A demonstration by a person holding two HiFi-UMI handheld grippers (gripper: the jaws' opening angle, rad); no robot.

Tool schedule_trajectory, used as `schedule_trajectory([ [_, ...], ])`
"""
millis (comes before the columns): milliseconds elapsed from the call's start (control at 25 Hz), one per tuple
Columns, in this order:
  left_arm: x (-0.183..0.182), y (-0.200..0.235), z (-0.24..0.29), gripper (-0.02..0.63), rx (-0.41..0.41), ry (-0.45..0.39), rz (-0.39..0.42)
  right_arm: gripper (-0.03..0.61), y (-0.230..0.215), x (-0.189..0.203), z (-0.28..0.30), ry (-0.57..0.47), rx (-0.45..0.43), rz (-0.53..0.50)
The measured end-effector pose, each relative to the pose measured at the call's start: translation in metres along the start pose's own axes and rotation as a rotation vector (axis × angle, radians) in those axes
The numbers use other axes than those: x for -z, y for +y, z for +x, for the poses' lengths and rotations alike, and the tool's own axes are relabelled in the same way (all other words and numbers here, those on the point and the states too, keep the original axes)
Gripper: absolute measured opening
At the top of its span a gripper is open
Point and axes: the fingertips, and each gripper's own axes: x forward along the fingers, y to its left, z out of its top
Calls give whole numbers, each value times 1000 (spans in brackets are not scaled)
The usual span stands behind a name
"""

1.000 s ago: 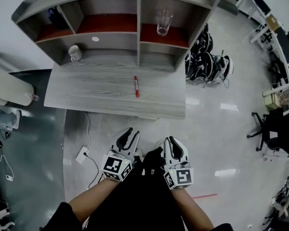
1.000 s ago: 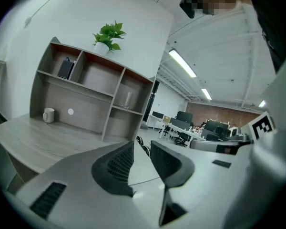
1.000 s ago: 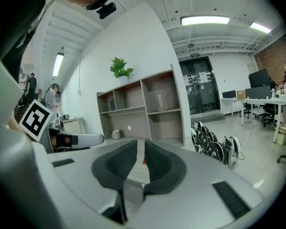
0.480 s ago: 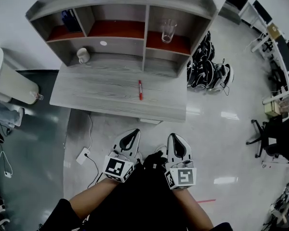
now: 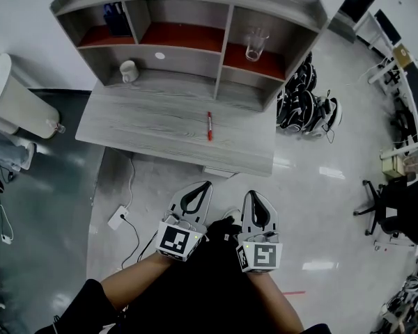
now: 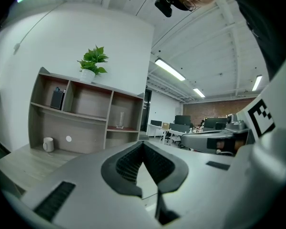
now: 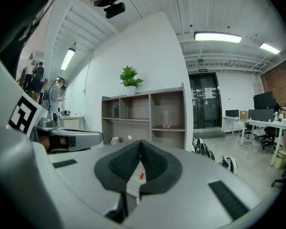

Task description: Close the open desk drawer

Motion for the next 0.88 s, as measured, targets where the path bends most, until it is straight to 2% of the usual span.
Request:
schedule_trajectory([
  [280, 0, 7, -5, 14, -19, -15, -14, 18, 8, -3, 3, -2, -11, -31],
  [600, -1, 9, -10, 14, -4, 9, 22, 17, 17, 1, 2, 10, -27, -11],
  [720, 5, 12, -13, 14, -15, 10, -17, 17, 16, 5, 1, 19, -31, 15],
  [880, 5, 15, -14, 14, -22, 13, -30, 17, 13, 10, -3, 34, -23, 28],
])
